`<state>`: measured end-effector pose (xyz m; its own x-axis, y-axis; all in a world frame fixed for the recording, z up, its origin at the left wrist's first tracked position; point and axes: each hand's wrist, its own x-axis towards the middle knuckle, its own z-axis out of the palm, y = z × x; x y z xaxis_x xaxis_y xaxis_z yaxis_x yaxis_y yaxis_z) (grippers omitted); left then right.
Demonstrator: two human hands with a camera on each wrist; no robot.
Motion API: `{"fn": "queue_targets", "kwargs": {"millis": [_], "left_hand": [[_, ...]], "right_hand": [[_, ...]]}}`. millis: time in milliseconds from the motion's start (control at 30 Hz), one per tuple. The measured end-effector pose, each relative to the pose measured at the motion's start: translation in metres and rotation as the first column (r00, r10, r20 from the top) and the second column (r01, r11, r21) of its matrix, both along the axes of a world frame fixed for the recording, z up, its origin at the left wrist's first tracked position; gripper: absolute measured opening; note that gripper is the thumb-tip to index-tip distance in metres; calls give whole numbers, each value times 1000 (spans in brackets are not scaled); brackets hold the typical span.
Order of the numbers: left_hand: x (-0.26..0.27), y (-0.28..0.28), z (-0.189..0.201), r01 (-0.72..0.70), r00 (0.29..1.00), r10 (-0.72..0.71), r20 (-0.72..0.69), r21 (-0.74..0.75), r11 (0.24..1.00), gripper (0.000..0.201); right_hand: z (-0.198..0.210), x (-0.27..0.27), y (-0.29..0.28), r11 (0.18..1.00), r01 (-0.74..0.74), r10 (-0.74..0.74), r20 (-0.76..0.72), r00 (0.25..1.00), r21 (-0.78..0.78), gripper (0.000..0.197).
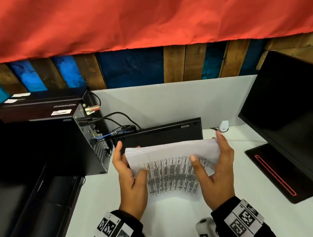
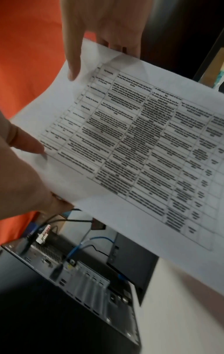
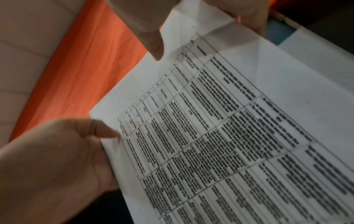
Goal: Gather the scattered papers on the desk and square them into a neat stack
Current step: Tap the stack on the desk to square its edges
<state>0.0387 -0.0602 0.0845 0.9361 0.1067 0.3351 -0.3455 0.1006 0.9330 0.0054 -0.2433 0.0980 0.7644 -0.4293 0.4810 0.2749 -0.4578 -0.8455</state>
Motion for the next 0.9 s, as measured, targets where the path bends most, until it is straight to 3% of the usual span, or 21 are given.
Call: {"fn": "queue_targets", "kwargs": {"millis": [100, 400, 633, 767, 833, 900], "left_hand": [[-2, -2, -6, 61, 995, -64, -74, -43, 997, 61], [0, 4, -32, 68, 967, -69, -245, -13, 998, 45], [-3, 6, -74, 119, 925, -42, -377, 185, 975, 35], [7, 11, -97, 185, 916, -18, -400, 383, 905, 32], [15, 8, -101, 227, 917, -19, -399, 480, 847, 56], [23, -6, -95, 251, 919, -34, -394, 514, 820, 46]], "right_hand": [[-4, 0, 0, 953, -102, 105, 3, 994, 285, 80], [-30, 3, -6, 905, -132, 196, -122, 973, 405, 54], [-79, -2, -12, 935, -105, 235, -367, 900, 339, 64], [-91, 3, -19, 954, -95, 221, -452, 864, 283, 40], [-87, 9, -25, 972, -61, 163, -460, 873, 228, 26], [-77, 13, -37, 992, -20, 79, -483, 872, 125, 19]]}}
